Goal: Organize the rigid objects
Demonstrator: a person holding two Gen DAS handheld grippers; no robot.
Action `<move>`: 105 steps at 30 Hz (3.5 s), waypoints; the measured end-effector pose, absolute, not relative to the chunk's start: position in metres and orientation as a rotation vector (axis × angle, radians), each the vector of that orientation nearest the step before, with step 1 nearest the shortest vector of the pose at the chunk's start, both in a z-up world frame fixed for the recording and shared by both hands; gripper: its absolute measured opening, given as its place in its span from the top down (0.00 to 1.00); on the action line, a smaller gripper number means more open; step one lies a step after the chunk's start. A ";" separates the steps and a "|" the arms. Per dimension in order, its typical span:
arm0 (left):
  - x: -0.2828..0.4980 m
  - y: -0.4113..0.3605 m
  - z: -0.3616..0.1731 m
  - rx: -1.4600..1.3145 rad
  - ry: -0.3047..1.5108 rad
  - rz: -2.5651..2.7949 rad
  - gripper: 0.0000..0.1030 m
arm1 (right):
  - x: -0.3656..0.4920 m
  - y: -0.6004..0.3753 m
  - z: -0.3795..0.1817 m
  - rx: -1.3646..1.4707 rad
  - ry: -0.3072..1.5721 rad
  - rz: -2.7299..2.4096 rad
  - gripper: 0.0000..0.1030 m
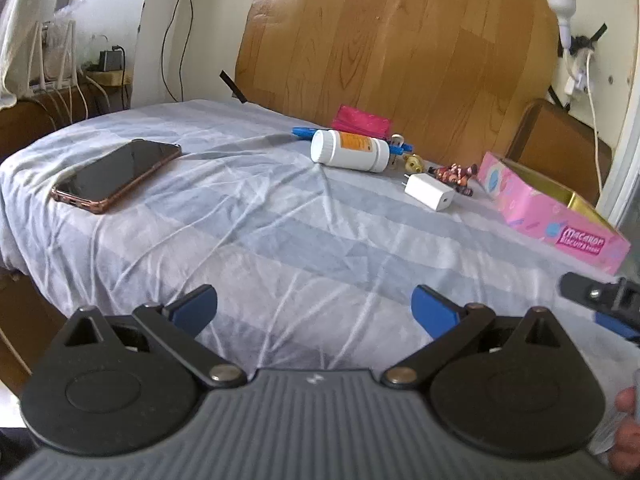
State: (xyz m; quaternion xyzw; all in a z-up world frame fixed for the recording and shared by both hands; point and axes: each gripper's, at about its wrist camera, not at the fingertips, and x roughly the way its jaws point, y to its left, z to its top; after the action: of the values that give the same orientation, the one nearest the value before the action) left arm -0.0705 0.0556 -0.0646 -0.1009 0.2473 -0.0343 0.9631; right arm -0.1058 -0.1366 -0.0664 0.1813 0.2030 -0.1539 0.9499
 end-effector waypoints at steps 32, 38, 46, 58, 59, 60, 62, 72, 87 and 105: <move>0.204 0.084 -0.047 -0.375 0.622 -0.270 0.19 | 0.215 -0.170 -0.059 0.015 0.665 0.218 0.37; 0.185 0.073 -0.039 -0.360 0.632 -0.297 0.37 | 0.217 -0.157 -0.065 -0.029 0.675 0.248 0.44; 0.108 0.054 -0.014 -0.346 0.605 -0.313 0.37 | 0.144 -0.143 -0.047 -0.058 0.591 0.227 0.46; 0.056 -0.007 -0.025 -0.221 0.649 -0.385 0.35 | 0.047 -0.144 -0.054 -0.053 0.608 0.136 0.46; 0.056 -0.010 -0.028 -0.216 0.652 -0.394 0.35 | 0.042 -0.146 -0.055 -0.055 0.609 0.126 0.46; 0.056 -0.012 -0.030 -0.215 0.658 -0.402 0.35 | 0.037 -0.147 -0.057 -0.054 0.610 0.118 0.46; 0.056 -0.017 -0.032 -0.202 0.666 -0.400 0.34 | 0.032 -0.151 -0.060 -0.049 0.619 0.105 0.46; 0.045 -0.011 -0.020 -0.121 0.602 -0.342 0.16 | 0.024 -0.148 -0.073 -0.082 0.622 0.107 0.36; 0.074 0.003 -0.023 -0.274 0.652 -0.454 0.11 | 0.037 -0.170 -0.074 -0.115 0.617 0.212 0.15; 0.093 -0.061 0.010 -0.075 0.606 -0.526 0.15 | 0.044 -0.208 -0.055 -0.034 0.508 0.168 0.59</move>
State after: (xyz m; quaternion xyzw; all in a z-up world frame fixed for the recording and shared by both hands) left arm 0.0934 -0.0607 0.0105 -0.0363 0.2948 -0.2558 0.9200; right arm 0.0439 -0.2076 -0.0548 -0.0167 0.2508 0.0828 0.9644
